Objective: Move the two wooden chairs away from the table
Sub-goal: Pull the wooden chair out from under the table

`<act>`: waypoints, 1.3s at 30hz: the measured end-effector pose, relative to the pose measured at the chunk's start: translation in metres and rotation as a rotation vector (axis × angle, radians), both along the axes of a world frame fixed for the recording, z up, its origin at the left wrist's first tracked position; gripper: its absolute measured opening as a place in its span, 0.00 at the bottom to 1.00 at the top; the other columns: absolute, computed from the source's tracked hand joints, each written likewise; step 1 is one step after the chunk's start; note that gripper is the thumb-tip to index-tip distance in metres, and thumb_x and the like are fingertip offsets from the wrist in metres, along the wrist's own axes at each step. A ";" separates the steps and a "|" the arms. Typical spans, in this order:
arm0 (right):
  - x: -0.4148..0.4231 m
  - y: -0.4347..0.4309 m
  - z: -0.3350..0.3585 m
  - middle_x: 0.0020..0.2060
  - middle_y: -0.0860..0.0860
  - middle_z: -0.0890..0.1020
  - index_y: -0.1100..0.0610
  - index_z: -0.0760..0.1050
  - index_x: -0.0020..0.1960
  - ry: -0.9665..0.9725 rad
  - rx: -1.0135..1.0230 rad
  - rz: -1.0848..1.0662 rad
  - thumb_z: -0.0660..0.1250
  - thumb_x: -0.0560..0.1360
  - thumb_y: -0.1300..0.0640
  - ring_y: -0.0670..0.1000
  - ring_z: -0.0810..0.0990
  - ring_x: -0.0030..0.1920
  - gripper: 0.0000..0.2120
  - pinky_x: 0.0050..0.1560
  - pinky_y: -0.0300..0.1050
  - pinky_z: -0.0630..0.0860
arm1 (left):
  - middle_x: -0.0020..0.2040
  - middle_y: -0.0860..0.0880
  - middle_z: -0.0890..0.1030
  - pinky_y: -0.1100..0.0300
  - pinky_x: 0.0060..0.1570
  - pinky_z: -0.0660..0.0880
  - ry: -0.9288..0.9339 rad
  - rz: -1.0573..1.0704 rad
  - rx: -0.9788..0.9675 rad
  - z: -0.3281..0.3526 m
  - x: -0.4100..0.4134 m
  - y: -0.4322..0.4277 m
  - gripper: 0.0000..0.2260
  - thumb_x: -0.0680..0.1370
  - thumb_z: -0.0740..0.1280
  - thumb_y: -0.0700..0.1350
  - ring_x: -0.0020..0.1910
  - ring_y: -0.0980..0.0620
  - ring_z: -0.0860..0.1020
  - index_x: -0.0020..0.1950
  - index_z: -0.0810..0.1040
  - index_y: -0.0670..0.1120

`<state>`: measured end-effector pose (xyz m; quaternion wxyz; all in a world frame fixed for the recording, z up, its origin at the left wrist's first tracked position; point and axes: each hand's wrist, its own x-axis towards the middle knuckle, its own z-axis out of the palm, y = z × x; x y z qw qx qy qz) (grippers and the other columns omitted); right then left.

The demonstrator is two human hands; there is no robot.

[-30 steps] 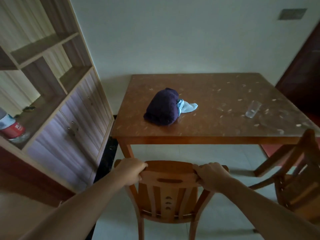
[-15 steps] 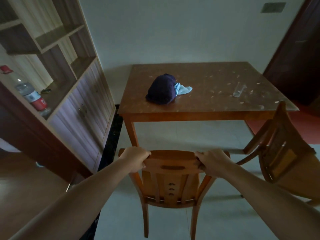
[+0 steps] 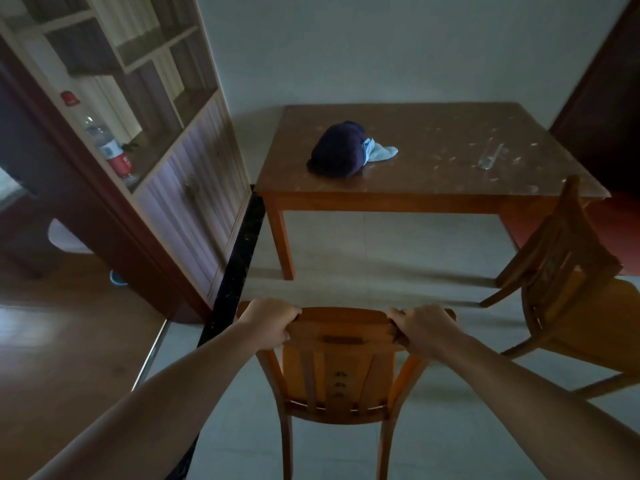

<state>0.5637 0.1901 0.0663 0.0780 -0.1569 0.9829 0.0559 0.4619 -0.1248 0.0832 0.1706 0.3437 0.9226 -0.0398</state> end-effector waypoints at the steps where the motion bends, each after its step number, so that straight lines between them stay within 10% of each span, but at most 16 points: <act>1: 0.006 -0.003 -0.002 0.42 0.49 0.82 0.55 0.70 0.60 0.002 -0.002 -0.004 0.61 0.80 0.48 0.50 0.80 0.35 0.13 0.31 0.44 0.71 | 0.43 0.55 0.78 0.58 0.45 0.75 0.004 0.000 0.004 -0.002 0.006 -0.003 0.07 0.78 0.72 0.47 0.48 0.51 0.82 0.54 0.79 0.51; 24: 0.215 -0.095 -0.052 0.39 0.47 0.80 0.49 0.72 0.51 -0.156 -0.048 -0.178 0.62 0.75 0.56 0.51 0.79 0.35 0.05 0.32 0.45 0.74 | 0.35 0.55 0.75 0.59 0.39 0.73 -0.054 -0.107 -0.078 -0.061 0.202 -0.072 0.13 0.81 0.66 0.43 0.34 0.55 0.75 0.39 0.70 0.54; 39: 0.308 -0.135 -0.086 0.44 0.48 0.83 0.48 0.76 0.58 -0.280 -0.052 -0.299 0.65 0.76 0.58 0.52 0.82 0.41 0.12 0.43 0.49 0.80 | 0.57 0.50 0.80 0.52 0.52 0.76 -0.019 -0.155 -0.117 -0.116 0.299 -0.108 0.08 0.83 0.66 0.47 0.50 0.50 0.79 0.61 0.77 0.54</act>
